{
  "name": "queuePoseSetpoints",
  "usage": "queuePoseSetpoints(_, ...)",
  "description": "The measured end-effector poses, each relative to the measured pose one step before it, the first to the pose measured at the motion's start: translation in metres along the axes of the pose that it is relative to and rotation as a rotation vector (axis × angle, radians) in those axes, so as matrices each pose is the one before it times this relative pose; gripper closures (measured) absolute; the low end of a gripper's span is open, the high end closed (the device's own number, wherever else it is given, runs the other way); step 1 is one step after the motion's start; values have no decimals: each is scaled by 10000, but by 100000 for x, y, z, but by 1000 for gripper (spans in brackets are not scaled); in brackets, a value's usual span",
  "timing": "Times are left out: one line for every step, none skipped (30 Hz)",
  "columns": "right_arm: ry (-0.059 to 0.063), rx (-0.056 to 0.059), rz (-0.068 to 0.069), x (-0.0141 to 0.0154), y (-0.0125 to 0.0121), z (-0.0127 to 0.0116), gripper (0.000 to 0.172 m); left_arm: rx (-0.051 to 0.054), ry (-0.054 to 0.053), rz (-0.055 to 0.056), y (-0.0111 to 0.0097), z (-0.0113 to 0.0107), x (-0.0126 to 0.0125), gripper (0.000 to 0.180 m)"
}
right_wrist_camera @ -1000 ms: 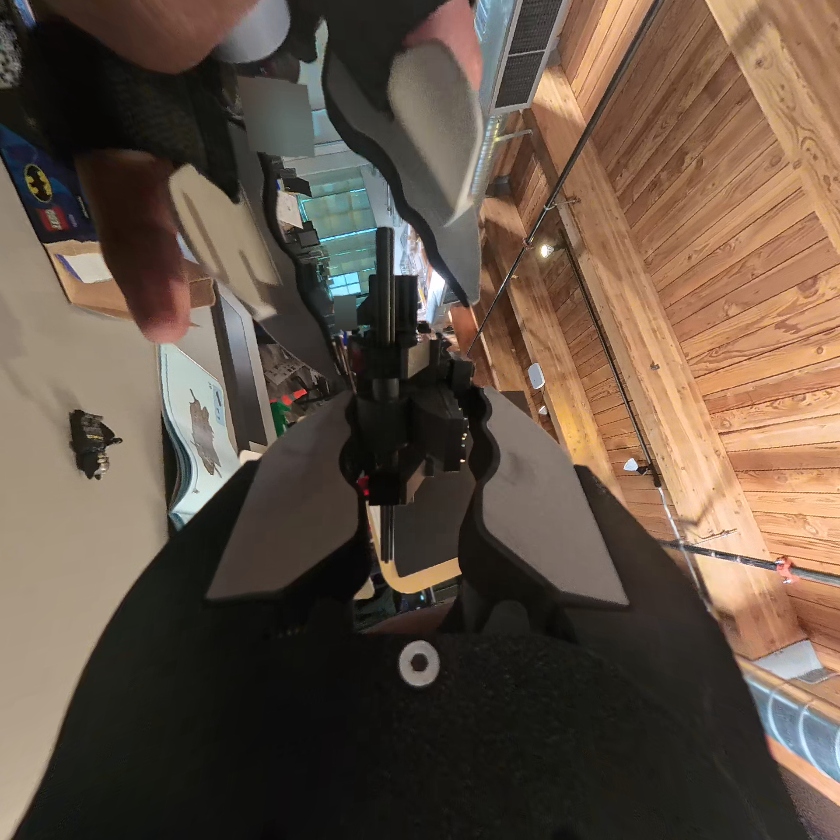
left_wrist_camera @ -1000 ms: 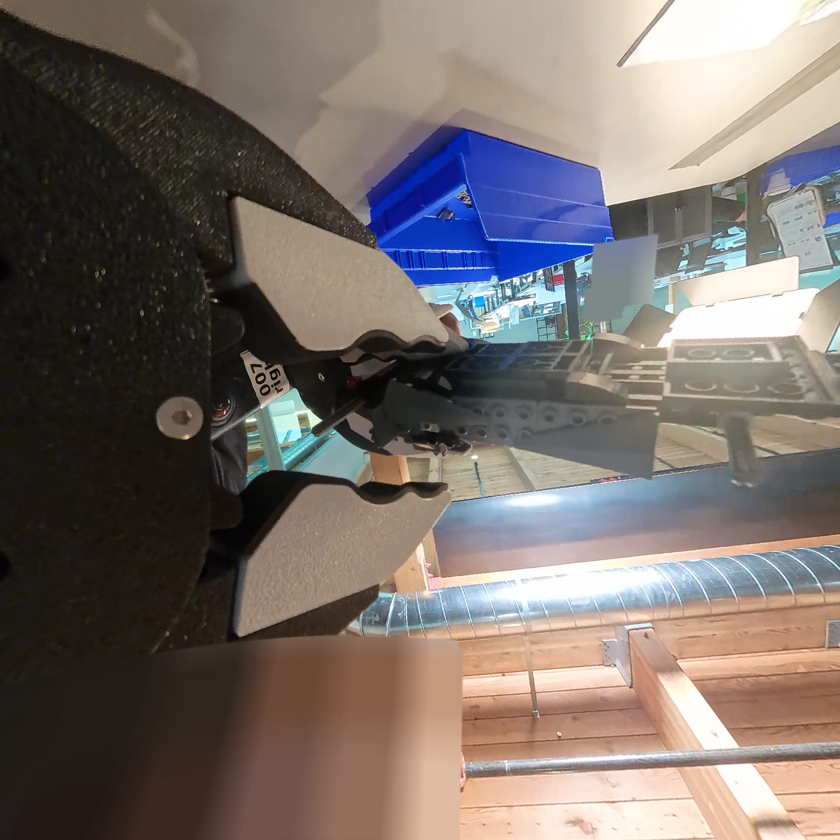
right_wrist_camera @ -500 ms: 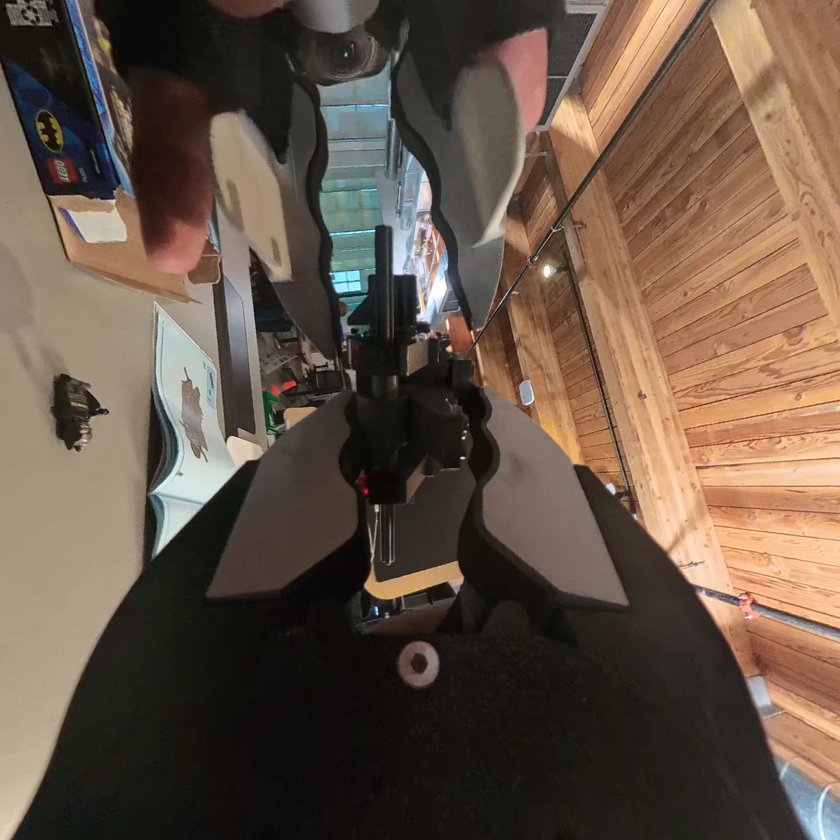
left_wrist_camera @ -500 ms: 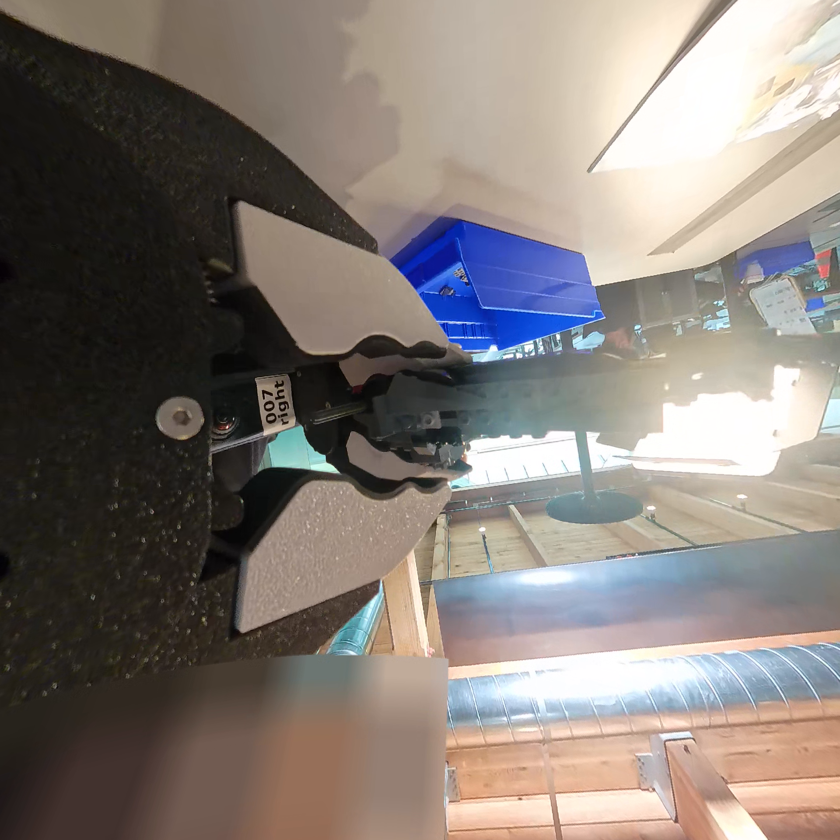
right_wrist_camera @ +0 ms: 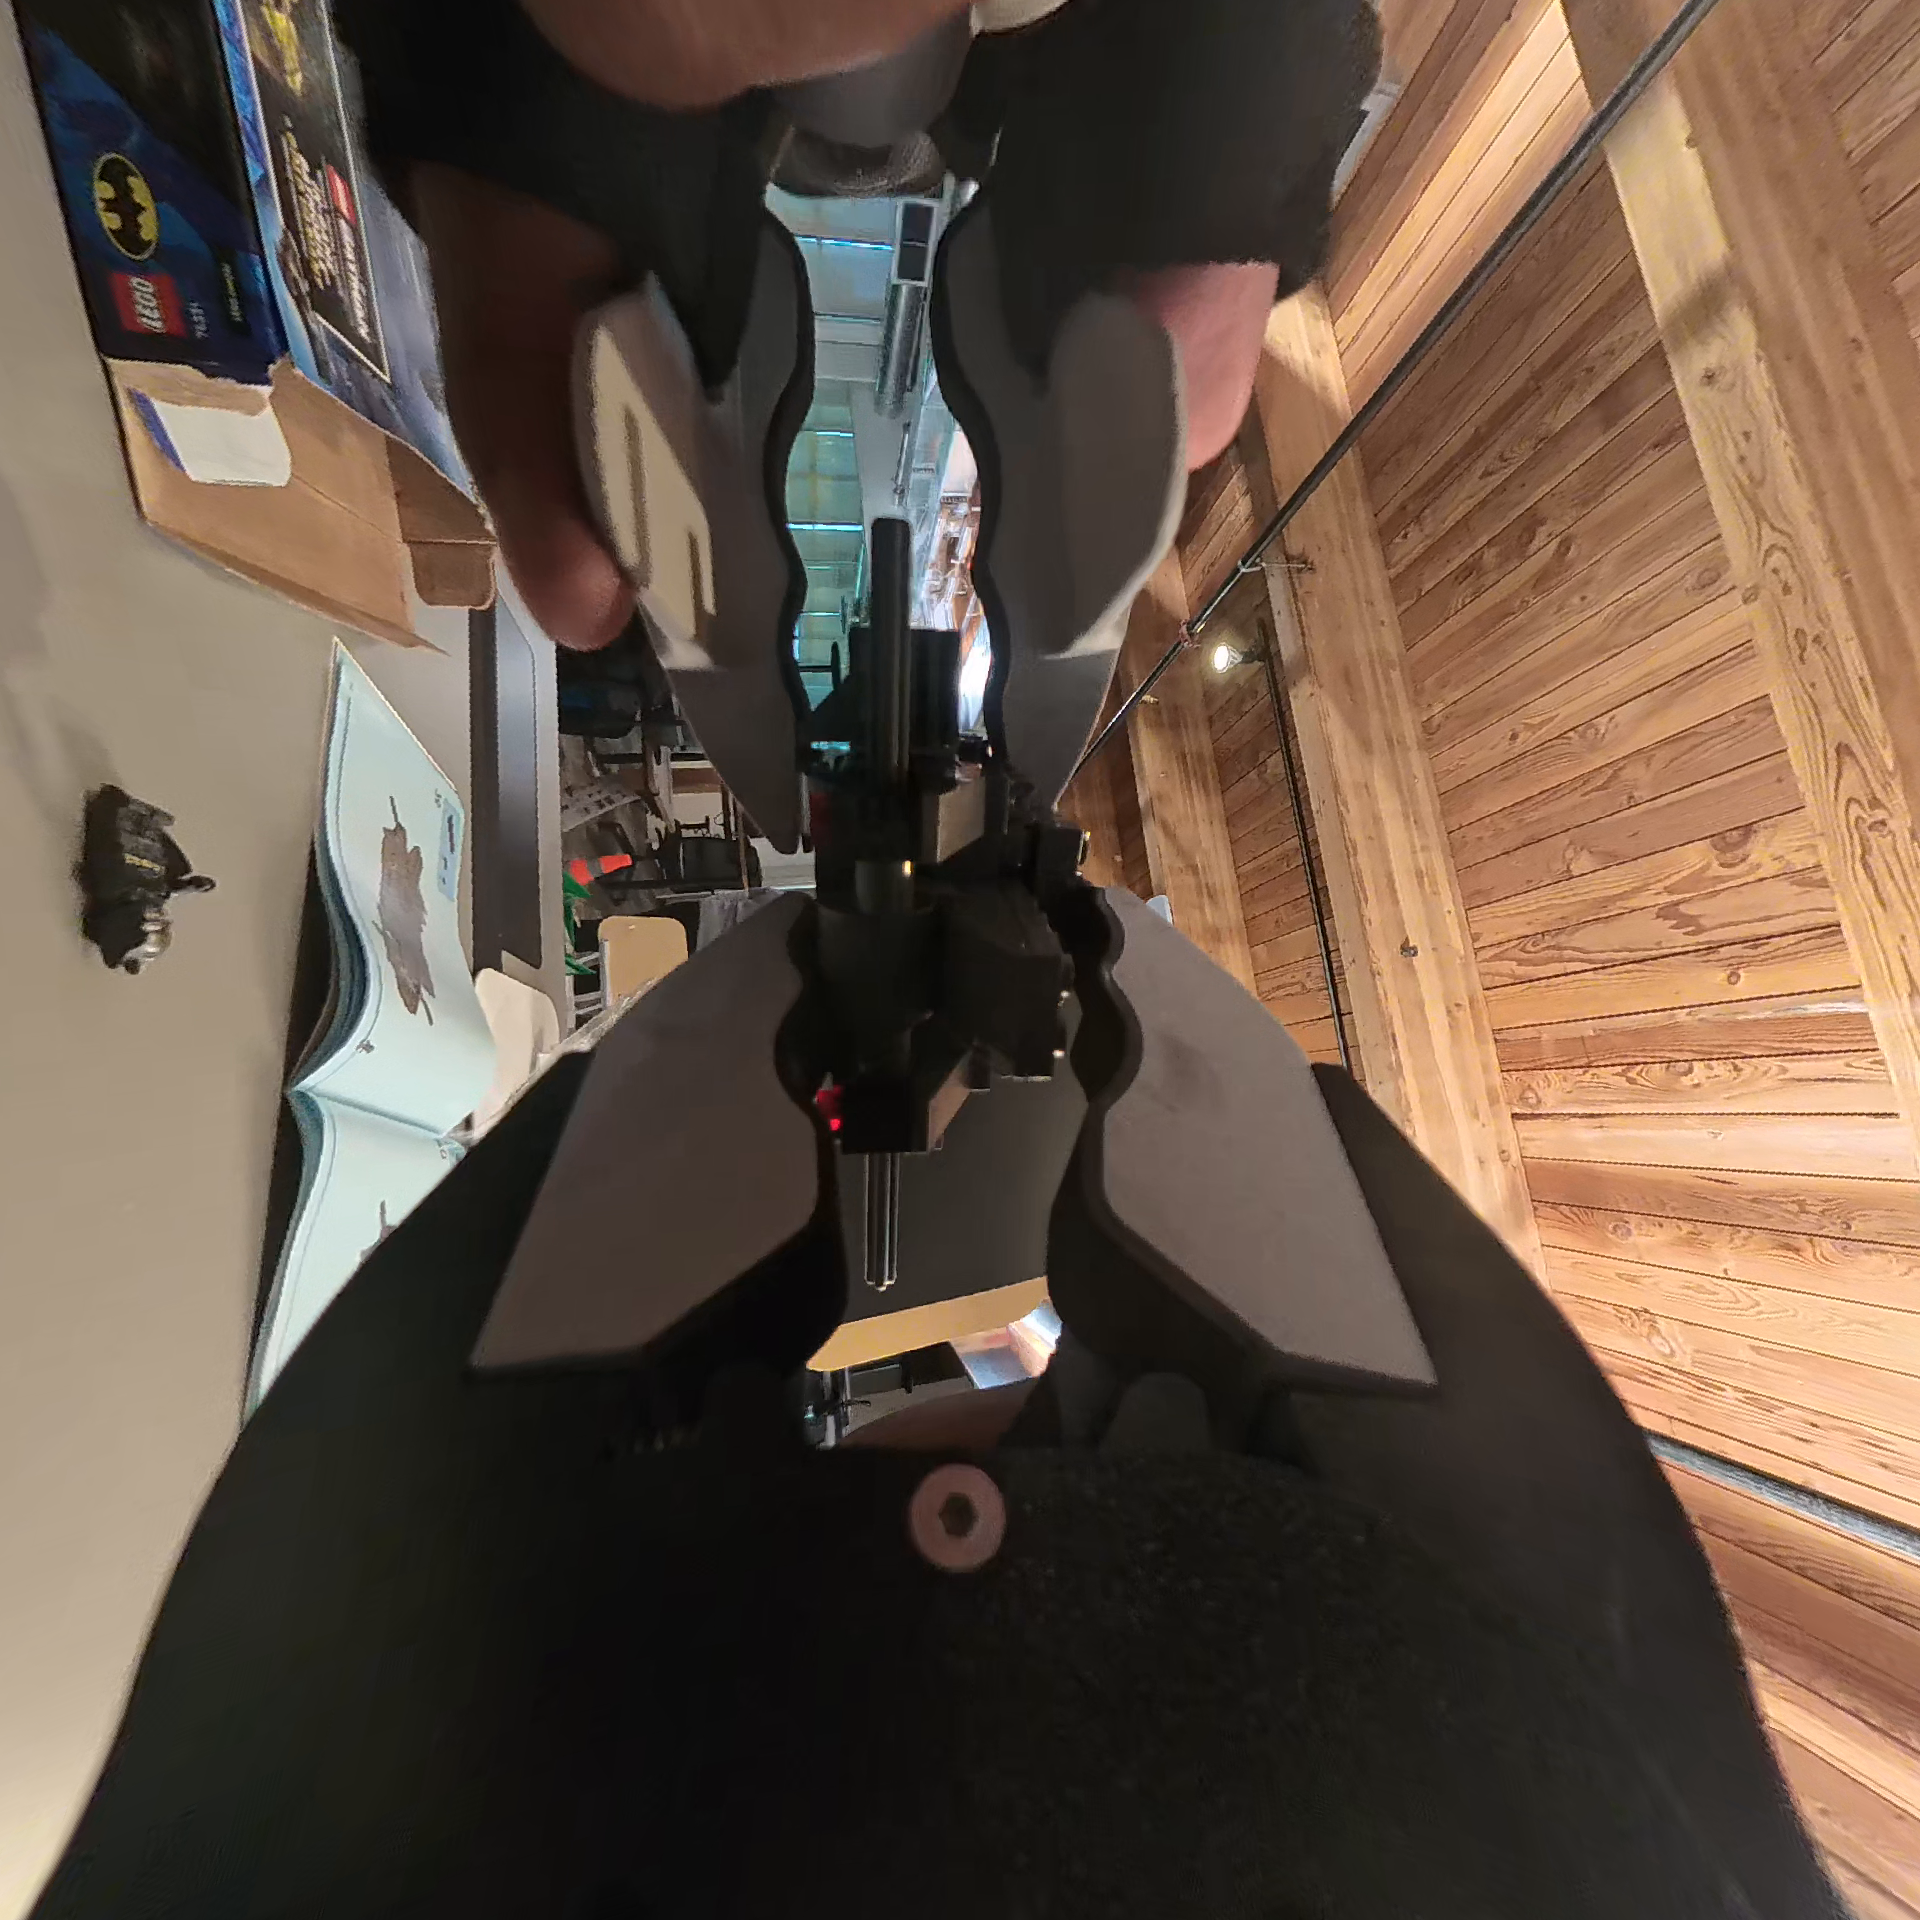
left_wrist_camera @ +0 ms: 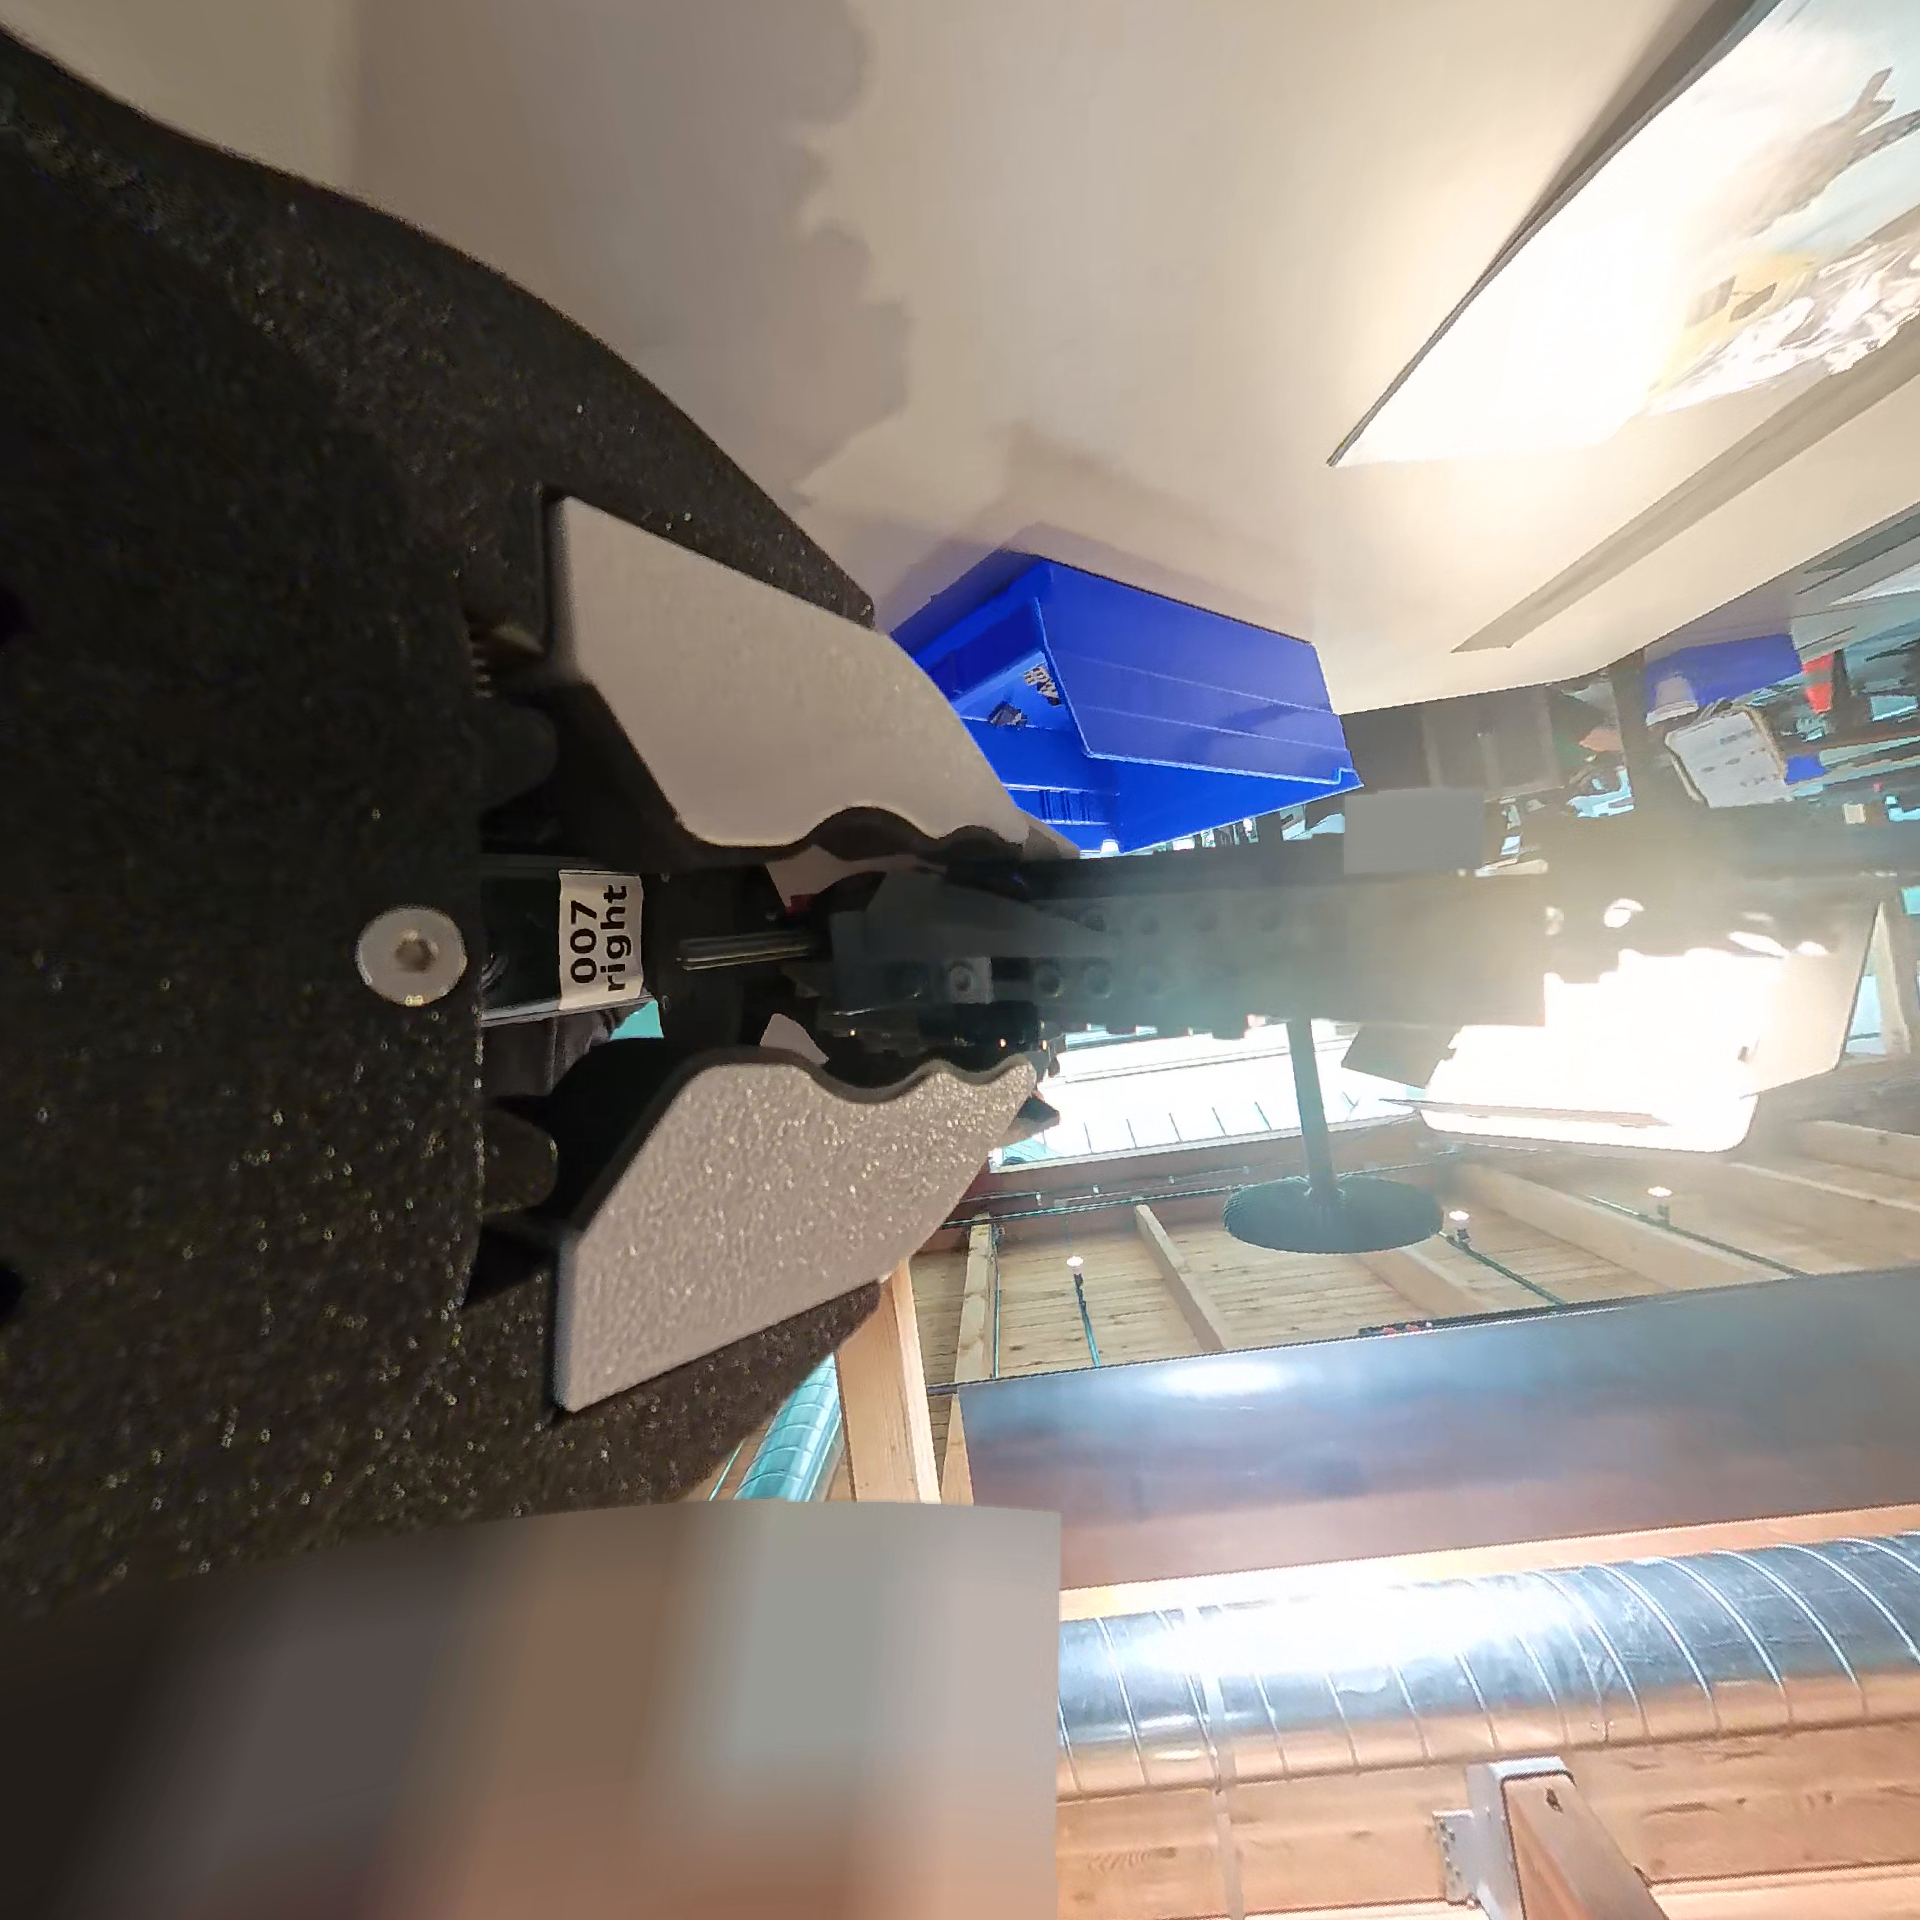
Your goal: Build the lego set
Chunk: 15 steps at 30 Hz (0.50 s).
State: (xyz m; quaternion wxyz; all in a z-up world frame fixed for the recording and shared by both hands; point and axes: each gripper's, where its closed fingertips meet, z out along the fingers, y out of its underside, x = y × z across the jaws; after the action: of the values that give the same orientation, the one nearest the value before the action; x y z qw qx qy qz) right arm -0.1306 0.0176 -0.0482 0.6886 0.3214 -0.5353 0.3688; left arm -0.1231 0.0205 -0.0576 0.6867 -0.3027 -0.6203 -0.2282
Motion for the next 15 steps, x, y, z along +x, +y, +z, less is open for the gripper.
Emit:
queuePoseSetpoints(-49, 1, -52, -78, 55, -11, 127, 28, -40, 5, 2, 54, -72, 147)
queuePoseSetpoints(-45, 25, -54, -88, 5, -7, 127, 28, -47, 0, -18, 32, -90, 147)
queuePoseSetpoints(-18, 28, -61, -74, -4, -25, 127, 25, -35, 7, 5, 24, -66, 147)
queuePoseSetpoints(-2, 22, -72, -50, 5, -15, 127, 27, -33, 39, 5, 19, -55, 147)
queuePoseSetpoints(-23, 23, -59, -65, -4, -15, 127, 49, -46, 31, 20, 18, -70, 147)
queuePoseSetpoints(-31, 29, -39, -40, -2, -10, 127, 53, -26, 1, 3, 21, -44, 147)
queuePoseSetpoints(2, 26, -74, 15, 18, -4, 127, 29, -4, 3, 11, 40, 9, 147)
queuePoseSetpoints(28, 32, -99, 60, 23, -27, 127, -4, -7, 3, 20, 48, 49, 147)
queuePoseSetpoints(22, 40, -32, 74, 24, -16, 127, -21, -21, 28, 27, 44, 73, 147)
queuePoseSetpoints(-3, 47, -1, 63, 8, -21, 127, -11, -30, 61, 15, 45, 69, 147)
queuePoseSetpoints(-10, 37, -28, 60, 23, -17, 127, -10, -10, 14, 17, 51, 58, 147)
queuePoseSetpoints(-25, 24, -60, -1, 0, -1, 127, -6, -7, 0, -1, 46, 9, 147)
queuePoseSetpoints(-43, 7, -15, -51, 3, 23, 127, 9, -33, -7, -39, 22, -42, 147)
queuePoseSetpoints(-45, 2, 5, -79, 3, 26, 127, 20, -26, -47, -41, 28, -83, 147)
queuePoseSetpoints(-21, 1, -38, -74, 2, 6, 127, 23, -22, -33, -11, 22, -83, 147)
